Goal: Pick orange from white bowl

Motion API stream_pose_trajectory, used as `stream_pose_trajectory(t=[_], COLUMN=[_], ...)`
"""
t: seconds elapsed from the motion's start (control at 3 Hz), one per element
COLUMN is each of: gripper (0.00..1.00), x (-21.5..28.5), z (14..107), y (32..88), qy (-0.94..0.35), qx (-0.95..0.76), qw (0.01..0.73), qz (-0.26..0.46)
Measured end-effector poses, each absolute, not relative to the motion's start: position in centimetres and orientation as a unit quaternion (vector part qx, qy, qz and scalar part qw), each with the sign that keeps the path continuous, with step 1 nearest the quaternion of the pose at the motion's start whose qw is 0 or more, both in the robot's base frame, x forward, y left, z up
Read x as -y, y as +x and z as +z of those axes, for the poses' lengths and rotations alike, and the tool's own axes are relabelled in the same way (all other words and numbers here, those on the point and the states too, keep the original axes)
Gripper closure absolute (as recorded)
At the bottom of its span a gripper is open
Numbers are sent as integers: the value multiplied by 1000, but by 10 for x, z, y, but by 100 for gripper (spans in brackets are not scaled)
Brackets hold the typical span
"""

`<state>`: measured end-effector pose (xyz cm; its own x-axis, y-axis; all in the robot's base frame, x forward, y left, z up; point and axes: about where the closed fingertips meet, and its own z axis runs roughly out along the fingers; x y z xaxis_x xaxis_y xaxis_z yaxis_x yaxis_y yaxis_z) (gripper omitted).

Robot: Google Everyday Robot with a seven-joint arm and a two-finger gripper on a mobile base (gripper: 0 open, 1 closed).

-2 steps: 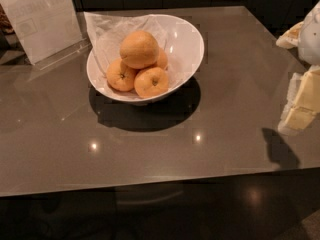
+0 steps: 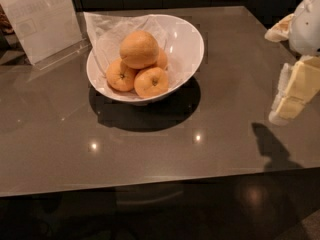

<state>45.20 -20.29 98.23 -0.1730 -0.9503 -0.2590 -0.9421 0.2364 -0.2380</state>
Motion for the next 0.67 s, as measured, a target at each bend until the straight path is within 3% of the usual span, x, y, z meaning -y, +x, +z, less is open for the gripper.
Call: stream_pose_trajectory(t=[0.67], gripper=[0], x=[120], z=[993], y=[510], qy=[-696], qx=[-685], qw=[206], qz=[59])
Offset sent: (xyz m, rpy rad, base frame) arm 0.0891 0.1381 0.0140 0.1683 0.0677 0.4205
